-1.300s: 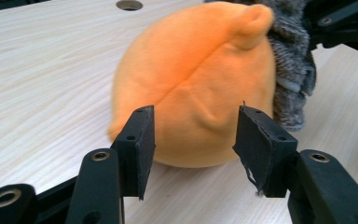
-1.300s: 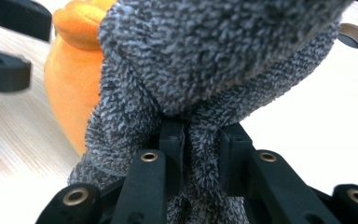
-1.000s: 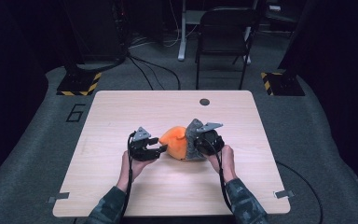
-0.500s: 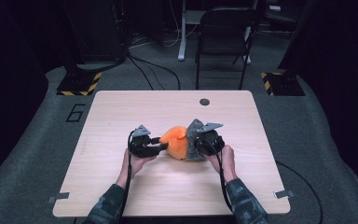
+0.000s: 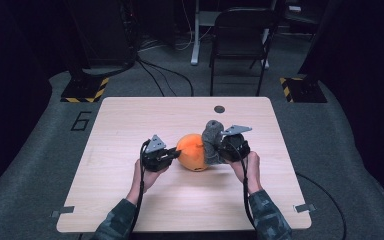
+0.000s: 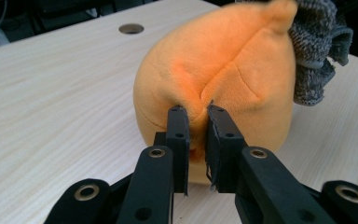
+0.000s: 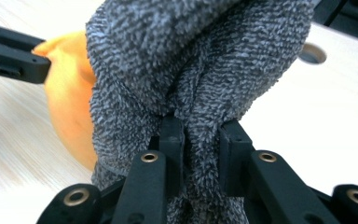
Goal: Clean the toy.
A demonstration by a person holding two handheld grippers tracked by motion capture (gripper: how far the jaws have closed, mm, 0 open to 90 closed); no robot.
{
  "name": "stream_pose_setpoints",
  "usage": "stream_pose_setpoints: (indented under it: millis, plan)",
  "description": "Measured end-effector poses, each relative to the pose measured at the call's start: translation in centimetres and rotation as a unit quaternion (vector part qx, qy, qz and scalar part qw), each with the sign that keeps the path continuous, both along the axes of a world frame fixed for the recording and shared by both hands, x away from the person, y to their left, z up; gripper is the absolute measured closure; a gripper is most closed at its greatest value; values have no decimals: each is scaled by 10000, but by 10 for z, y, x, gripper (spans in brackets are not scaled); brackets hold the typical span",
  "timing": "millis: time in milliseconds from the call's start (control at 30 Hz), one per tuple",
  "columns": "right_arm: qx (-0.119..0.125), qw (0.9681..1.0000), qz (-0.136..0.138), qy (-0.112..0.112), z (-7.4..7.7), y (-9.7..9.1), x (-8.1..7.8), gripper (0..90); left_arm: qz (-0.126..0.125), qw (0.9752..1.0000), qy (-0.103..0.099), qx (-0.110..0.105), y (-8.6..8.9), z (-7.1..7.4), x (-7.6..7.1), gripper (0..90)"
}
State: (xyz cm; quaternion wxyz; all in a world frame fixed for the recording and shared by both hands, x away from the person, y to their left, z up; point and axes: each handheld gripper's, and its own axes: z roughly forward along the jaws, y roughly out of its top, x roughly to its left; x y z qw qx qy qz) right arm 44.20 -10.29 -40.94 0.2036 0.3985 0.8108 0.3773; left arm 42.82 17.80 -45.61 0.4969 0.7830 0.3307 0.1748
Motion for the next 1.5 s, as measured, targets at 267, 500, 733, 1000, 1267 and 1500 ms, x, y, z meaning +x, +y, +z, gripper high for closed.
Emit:
stream_pose_setpoints:
  millis: [267,500,733,1000,1267,1500]
  plan:
    - [126,9990,148,-401,30,7,-19,742,-60,9997,-237,11,-10,10,-12,807]
    - [340,9966,365,-656,48,18,-35,742,-143,9995,-291,-4,-19,8,-16,806]
    - [-53,9972,682,-289,16,53,-31,738,-326,9990,-311,42,-30,8,-22,807]
    - [-362,9979,403,-342,9,44,-23,740,-394,9989,-254,17,-30,4,-21,813]
    - [-436,9986,114,-292,7,27,-16,739,-367,9990,-229,-54,-28,2,-20,819]
    - [-319,9992,-108,-214,4,11,-7,738,-392,9990,-183,-79,-27,0,-18,837]
